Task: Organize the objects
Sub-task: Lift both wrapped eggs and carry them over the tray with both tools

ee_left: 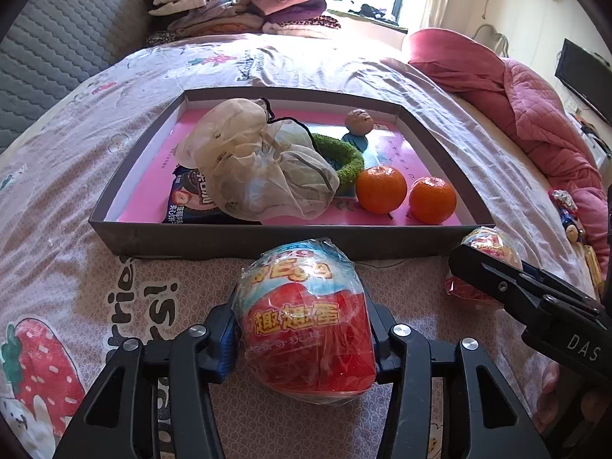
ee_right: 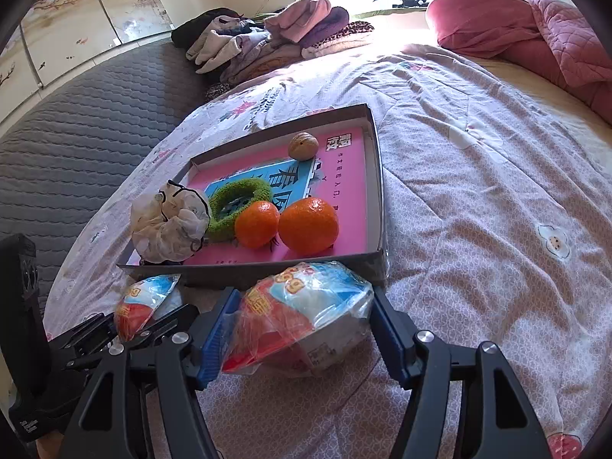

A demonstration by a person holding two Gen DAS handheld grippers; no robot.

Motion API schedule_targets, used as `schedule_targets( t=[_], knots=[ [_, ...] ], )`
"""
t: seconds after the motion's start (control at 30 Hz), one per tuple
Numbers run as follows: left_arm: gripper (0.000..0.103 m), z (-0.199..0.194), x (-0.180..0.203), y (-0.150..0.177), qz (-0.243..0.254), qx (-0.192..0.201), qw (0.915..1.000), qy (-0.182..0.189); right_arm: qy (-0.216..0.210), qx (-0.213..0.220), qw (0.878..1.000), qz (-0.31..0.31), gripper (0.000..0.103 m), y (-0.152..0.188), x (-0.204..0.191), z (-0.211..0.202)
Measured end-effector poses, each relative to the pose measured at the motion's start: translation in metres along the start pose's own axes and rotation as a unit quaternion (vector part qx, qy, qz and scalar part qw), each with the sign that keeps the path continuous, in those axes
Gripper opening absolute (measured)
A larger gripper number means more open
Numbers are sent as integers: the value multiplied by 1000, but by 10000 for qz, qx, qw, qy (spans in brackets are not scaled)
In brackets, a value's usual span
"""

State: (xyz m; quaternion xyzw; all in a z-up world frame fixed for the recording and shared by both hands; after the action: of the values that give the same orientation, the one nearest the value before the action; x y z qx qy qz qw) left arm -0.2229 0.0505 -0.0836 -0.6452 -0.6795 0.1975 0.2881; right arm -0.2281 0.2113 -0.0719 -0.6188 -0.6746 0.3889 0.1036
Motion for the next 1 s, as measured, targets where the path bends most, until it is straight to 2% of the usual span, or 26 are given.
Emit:
schedule_targets(
  t=[0.43,1.0],
  knots=[
    [52,-23,1,-4,178,349,9991,-151,-52,246,9995,-166,66,-5,-10,-15],
    [52,-59,5,-12,270,612,9975,-227,-103,510,9983,-262,66,-9,-18,-35]
  ],
)
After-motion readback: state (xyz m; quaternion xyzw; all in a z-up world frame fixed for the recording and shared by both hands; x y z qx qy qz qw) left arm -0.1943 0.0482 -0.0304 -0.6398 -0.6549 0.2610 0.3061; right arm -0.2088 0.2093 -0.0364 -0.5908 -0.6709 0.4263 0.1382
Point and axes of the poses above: each gripper's, at about its wrist camera, not at the fingertips, and z roughly the way its jaws point, x to its right, y to its underside, the point moved 4 cm from there along z, roughly the way its jaws point, and after that the axes turned 2 degrees about x, right-handed, at the moved point
